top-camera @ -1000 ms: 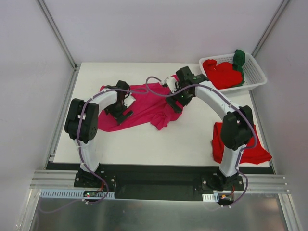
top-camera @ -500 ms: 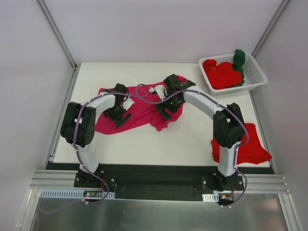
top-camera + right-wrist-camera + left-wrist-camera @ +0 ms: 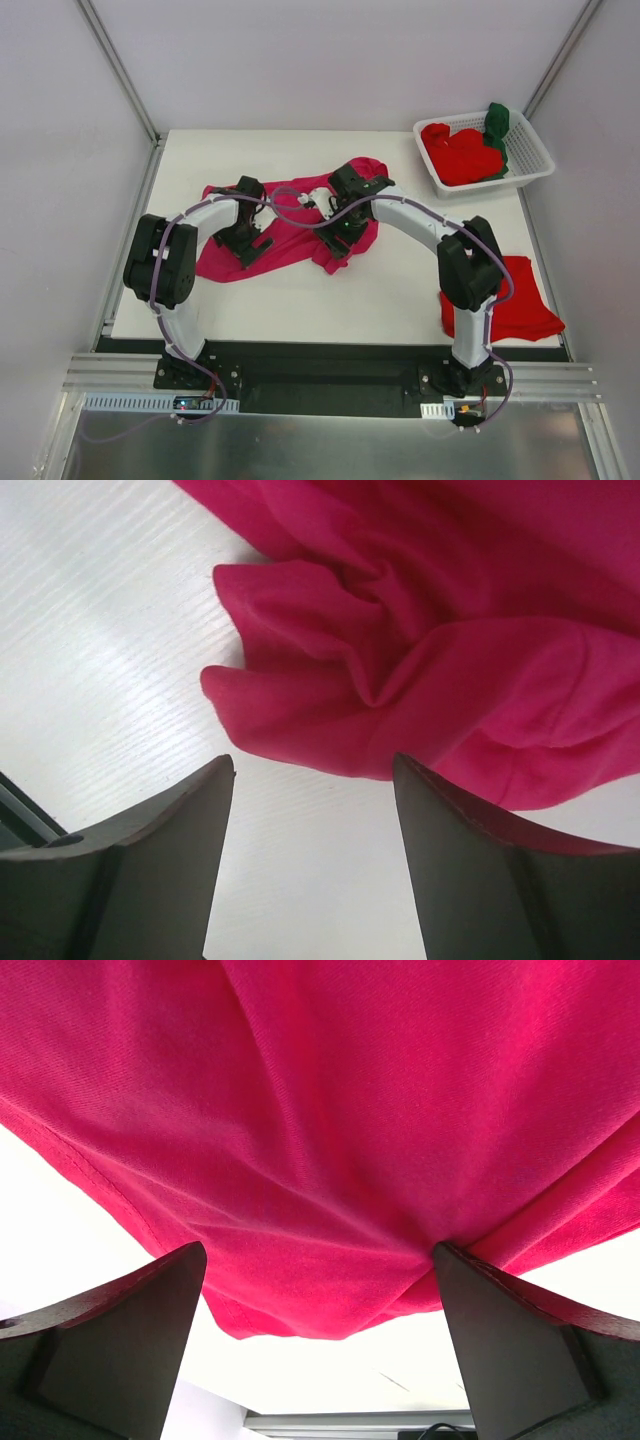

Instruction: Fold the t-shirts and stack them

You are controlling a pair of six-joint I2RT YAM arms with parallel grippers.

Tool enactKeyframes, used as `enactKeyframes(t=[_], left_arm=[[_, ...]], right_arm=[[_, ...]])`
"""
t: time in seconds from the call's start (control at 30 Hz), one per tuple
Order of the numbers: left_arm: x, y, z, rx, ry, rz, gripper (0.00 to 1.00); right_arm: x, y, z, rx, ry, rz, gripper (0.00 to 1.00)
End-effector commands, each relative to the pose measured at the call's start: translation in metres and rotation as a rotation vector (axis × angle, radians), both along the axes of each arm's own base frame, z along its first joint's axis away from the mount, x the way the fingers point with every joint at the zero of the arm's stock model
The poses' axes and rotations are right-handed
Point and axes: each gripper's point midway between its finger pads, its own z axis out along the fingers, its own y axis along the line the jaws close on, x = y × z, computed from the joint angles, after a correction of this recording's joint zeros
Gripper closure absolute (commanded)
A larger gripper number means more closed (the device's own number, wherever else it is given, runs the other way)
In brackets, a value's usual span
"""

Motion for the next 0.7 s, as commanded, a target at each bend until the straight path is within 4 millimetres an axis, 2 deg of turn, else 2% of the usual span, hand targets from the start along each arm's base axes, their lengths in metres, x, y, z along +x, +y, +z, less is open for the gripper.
enactKeyframes(t=[0.0,0.2,0.43,0.67], left_arm=[[-0.011,0.0,-0.003,0.006,0.032,-0.027,0.01],[-0.009,0.0,-0.003,0.007,0.028,-0.03,0.01],[-0.01,0.0,-0.003,0.008,0.031,-0.035,0.01],[-0.012,-0.001,-0.005,0.002,0.035,-0.029,0.01]], right_arm=[[-0.018,0.003,-0.004,-0.012,0.043,0.034,0.32],[-0.01,-0.007,-0.015,-0.072,-0.015,0.018,0.32],[0.004,-0.019,-0.017,-0.15,-0.101,-0.001,0.31],[0.004,-0.02,-0.021,-0.176,-0.114,0.007,0.3]])
